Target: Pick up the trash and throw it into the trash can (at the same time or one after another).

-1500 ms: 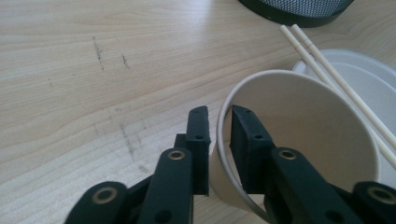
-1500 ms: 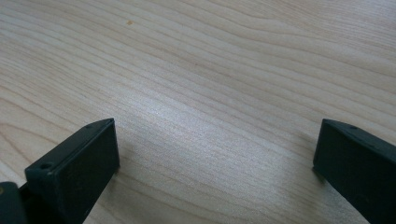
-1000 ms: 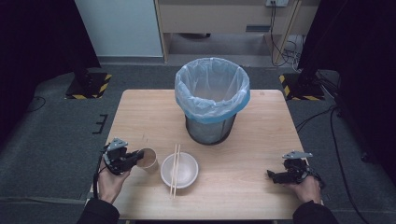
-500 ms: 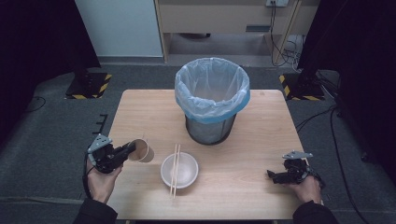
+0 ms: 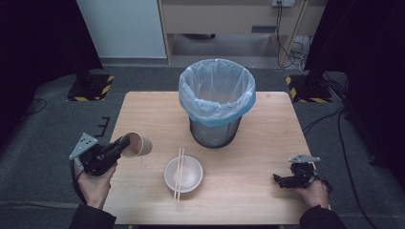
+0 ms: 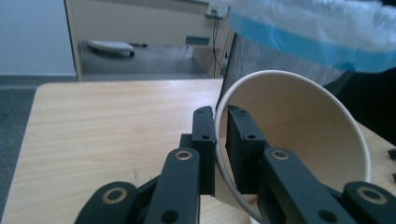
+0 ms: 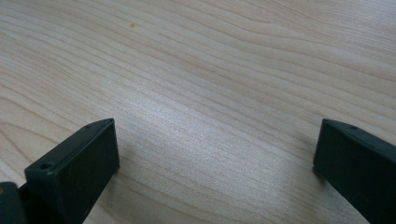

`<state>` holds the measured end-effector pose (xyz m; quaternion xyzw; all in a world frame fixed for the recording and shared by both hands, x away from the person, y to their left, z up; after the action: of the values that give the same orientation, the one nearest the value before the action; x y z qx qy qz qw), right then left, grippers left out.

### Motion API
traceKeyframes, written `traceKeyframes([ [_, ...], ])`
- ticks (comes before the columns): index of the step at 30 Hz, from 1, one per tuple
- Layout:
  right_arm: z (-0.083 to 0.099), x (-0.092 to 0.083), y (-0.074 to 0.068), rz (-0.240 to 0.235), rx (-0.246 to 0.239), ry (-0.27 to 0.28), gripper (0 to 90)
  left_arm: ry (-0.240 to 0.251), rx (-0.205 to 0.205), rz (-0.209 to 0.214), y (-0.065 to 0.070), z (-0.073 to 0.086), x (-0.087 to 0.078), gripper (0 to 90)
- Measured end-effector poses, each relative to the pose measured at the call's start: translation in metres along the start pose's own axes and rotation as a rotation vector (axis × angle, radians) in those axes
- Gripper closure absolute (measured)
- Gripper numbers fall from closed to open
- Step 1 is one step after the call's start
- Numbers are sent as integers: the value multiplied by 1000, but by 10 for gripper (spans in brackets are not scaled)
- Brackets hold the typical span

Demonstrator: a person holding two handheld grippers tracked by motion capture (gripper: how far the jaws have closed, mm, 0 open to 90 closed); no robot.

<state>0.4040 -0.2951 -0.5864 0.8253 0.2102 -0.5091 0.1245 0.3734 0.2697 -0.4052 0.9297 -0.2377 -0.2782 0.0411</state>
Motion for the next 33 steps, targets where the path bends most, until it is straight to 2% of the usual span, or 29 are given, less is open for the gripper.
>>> traceKeyframes([
  [5,0,0,0,-3,-1,2,3,51,3,-1,2,-11,-10,812],
  [15,1,0,0,-5,-6,23,3,147,13,33,12,-39,-33,812],
  [19,1,0,0,-5,-10,30,3,172,37,41,19,-50,-38,812],
  [26,2,0,0,-7,-7,33,3,215,86,55,35,-73,-37,812],
  [33,2,0,0,-4,-11,36,3,219,89,66,40,-90,-29,812],
])
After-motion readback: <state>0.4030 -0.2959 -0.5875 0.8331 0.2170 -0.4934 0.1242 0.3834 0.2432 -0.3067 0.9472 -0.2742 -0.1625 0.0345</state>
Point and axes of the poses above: each handheld gripper's, and its own axes: x roughly forward along the jaws, z roughly out of its underside, y roughly to its right, the point moved 7 cm from there along x, roughly forward along the jaws, and after that the axes turned 14 degrees about -y, right-handed, at the moved point
